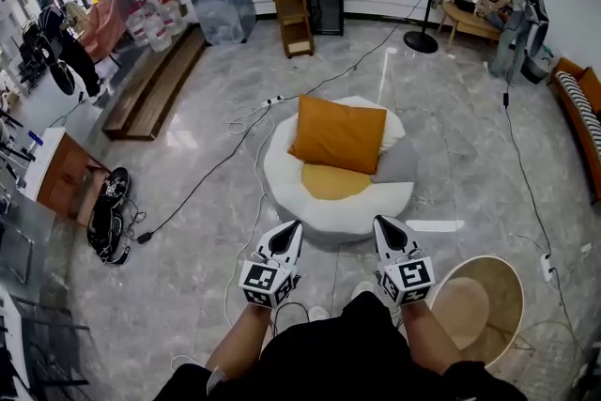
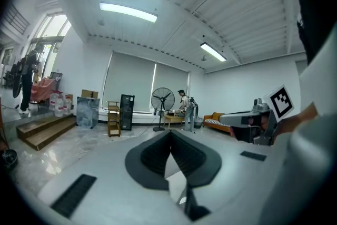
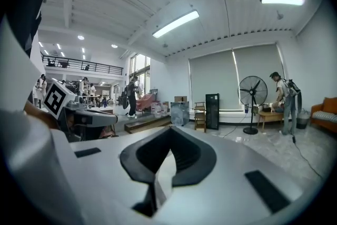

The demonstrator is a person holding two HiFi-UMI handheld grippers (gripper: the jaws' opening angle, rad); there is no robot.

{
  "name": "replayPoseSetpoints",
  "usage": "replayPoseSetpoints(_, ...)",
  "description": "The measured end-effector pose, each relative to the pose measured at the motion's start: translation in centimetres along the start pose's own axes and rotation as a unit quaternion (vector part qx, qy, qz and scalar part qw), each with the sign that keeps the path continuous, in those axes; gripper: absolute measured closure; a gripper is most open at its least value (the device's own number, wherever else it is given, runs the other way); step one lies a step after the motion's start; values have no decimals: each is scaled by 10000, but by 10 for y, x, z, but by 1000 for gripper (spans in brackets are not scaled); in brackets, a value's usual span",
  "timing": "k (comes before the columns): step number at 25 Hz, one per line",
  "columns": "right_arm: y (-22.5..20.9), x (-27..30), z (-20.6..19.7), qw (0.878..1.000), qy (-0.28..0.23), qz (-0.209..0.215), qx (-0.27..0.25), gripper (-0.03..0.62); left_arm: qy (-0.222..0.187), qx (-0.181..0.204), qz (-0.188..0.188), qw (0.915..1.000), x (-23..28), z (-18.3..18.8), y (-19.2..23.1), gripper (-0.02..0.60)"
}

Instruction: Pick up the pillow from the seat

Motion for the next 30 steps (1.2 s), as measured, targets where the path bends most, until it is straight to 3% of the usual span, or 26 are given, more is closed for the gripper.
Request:
replayPoseSetpoints(5,-19,17,-5,9998,149,-73,49,588,58,-94,-96,9999,25,1,5,571)
replayPoseSetpoints(12,-51,57,20,9999,80,-99,25,588,77,-178,-24,9998,69,17,33,571)
replayPoseSetpoints(19,-113,107,24,9995,285,-151,46,588,208,80,-53,9997,138,43,46,571)
replayPoseSetpoints(30,-196,168,59,9996,258,0,-118,588,387,12,52,9992,233,78,68,571)
Point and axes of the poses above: the fingertips, and each gripper's own axes: x forward along the fingers, y to its left, z out of its top, the point moved 8 cm from there along -x, backward along the fingers, and after that the axes turned 11 degrees about y, right-handed, at the moved point
